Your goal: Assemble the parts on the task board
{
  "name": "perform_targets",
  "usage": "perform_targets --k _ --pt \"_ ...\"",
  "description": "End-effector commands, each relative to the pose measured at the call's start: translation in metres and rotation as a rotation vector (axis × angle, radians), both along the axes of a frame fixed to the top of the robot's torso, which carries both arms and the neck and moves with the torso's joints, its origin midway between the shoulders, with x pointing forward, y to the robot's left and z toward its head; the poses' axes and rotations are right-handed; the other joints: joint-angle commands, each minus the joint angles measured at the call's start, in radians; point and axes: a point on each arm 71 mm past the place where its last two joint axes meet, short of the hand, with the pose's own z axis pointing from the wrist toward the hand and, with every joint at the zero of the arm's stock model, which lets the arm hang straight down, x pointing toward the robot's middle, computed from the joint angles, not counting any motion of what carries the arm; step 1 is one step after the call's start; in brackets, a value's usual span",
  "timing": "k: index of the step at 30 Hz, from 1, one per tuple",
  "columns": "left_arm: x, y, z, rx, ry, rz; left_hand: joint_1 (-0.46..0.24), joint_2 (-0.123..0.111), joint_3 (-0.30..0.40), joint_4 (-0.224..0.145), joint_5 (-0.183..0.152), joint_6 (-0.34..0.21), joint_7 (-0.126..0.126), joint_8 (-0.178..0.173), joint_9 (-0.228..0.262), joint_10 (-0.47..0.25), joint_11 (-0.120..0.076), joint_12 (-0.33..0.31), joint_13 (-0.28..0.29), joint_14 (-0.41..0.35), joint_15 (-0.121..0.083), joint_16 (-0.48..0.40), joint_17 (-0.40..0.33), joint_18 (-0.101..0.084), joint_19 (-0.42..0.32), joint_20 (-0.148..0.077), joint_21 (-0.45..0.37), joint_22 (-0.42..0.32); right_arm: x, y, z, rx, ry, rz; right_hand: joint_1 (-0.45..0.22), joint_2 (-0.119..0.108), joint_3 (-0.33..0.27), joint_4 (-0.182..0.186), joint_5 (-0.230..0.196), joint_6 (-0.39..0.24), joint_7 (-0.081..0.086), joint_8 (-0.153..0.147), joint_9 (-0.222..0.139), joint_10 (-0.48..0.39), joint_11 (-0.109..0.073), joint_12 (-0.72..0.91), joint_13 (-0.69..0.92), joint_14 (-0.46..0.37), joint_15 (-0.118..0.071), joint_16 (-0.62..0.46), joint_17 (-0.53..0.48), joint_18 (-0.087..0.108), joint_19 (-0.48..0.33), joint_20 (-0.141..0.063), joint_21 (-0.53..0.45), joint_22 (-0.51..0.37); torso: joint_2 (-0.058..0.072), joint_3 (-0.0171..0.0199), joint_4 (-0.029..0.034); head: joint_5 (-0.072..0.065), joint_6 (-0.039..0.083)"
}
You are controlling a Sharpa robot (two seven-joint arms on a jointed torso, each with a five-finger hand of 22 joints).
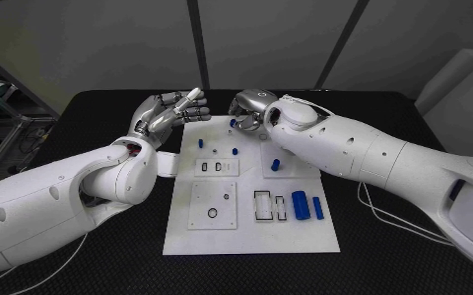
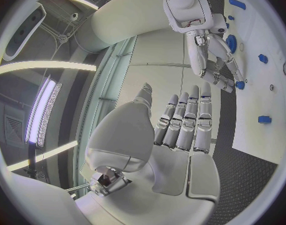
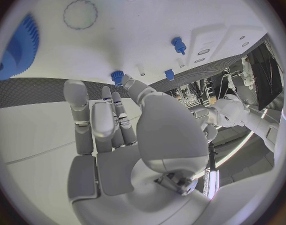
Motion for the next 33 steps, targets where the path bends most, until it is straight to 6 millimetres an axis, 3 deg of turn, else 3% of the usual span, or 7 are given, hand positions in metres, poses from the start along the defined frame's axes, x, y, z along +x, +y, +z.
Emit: perform_targets --k 1,9,15,19,22,28,33 --pt "0.0 -0.002 0.002 -0.002 -0.012 -0.016 0.006 -0.001 -0.002 -0.003 0.001 -0.008 0.035 -0.004 -0.001 -0.008 0.0 -0.007 -0.001 0.001 0.008 -0.002 0.002 -0.034 0.003 0.006 -0.003 -0.001 -0.001 0.002 0.001 -0.001 0.003 0.013 0.007 -0.009 -0.014 0.0 -0.003 -0.019 -0.002 -0.002 0.0 -0.02 0.003 0.007 -0.001 -0.006 0.006 -0.006 -0.012 0.009 -0.006 0.002 -0.005 -0.006 0.0 0.0002 -0.0002 0.001 0.0" --pt "0.0 0.0 0.002 0.0 -0.012 -0.013 0.006 -0.001 -0.002 -0.003 0.001 -0.008 0.035 -0.004 -0.001 -0.008 0.0 -0.007 -0.001 0.001 0.008 -0.002 0.002 -0.034 0.003 0.006 -0.003 -0.001 -0.007 -0.011 0.007 0.029 -0.035 0.012 0.017 -0.005 -0.027 0.002 0.011 -0.012 0.003 0.005 0.006 -0.027 0.004 0.02 0.001 -0.006 0.007 -0.003 -0.011 0.009 -0.004 0.004 -0.003 -0.003 -0.001 0.0015 -0.0033 0.003 0.004" --pt "0.0 0.004 0.003 0.003 -0.019 -0.01 0.006 -0.001 -0.002 -0.003 0.001 -0.008 0.035 -0.005 -0.001 -0.008 0.0 -0.007 -0.001 0.001 0.008 -0.002 0.002 -0.034 0.003 0.006 -0.004 -0.001 -0.018 -0.049 0.015 0.093 -0.01 -0.023 0.012 -0.002 -0.039 0.024 0.041 0.058 0.039 0.032 0.021 0.076 -0.01 0.093 0.022 0.008 -0.003 0.022 0.02 0.004 0.016 -0.004 0.02 0.029 -0.007 0.003 -0.0156 0.011 0.009" --pt "-0.001 0.007 0.004 0.013 -0.03 -0.01 0.007 -0.001 -0.002 -0.004 0.001 -0.008 0.035 -0.005 -0.001 -0.008 0.0 -0.007 -0.001 0.001 0.009 -0.003 0.002 -0.034 0.003 0.006 -0.004 -0.001 -0.024 -0.079 0.018 0.149 0.077 -0.072 0.004 -0.038 -0.069 0.03 0.059 0.065 0.037 0.036 0.023 0.166 -0.023 0.158 0.053 0.017 -0.014 0.039 0.042 0.001 0.03 -0.011 0.034 0.049 -0.01 0.0039 -0.0245 0.015 0.011" --pt "-0.001 0.008 0.004 0.017 -0.033 -0.008 0.007 -0.001 -0.002 -0.004 0.001 -0.008 0.035 -0.005 -0.001 -0.008 0.0 -0.007 -0.001 0.001 0.009 -0.003 0.002 -0.034 0.003 0.006 -0.004 -0.001 -0.026 -0.101 0.021 0.187 0.145 -0.116 0.002 -0.064 -0.128 0.043 0.093 0.052 0.021 0.038 0.023 0.225 -0.045 0.265 0.127 0.032 -0.032 0.072 0.089 -0.008 0.058 -0.03 0.064 0.095 -0.012 0.0049 -0.0296 0.016 0.013" --pt "-0.001 0.01 0.004 0.021 -0.034 -0.005 0.008 -0.001 -0.002 -0.004 0.001 -0.007 0.035 -0.004 -0.001 -0.008 0.0 -0.007 0.0 0.001 0.009 -0.003 0.002 -0.034 0.002 0.006 -0.004 -0.001 -0.023 -0.134 0.021 0.194 0.223 -0.198 0.034 -0.049 -0.274 0.118 0.114 -0.002 0.017 0.057 0.027 0.091 -0.04 0.641 0.454 0.056 -0.031 0.167 0.241 -0.03 0.115 -0.033 0.147 0.225 -0.012 0.005 -0.0311 0.013 0.013" --pt "0.0 0.011 0.004 0.022 -0.034 -0.004 0.008 -0.001 -0.002 -0.004 0.001 -0.007 0.035 -0.004 -0.001 -0.008 0.0 -0.007 0.0 0.001 0.009 -0.003 0.002 -0.034 0.002 0.006 -0.004 -0.001 -0.02 -0.142 0.018 0.173 0.25 -0.227 0.065 -0.04 -0.311 0.166 0.121 -0.025 0.026 0.077 0.032 0.034 -0.037 0.782 0.594 0.06 -0.024 0.189 0.279 -0.035 0.123 -0.026 0.17 0.259 -0.01 0.0059 -0.0293 0.012 0.013"
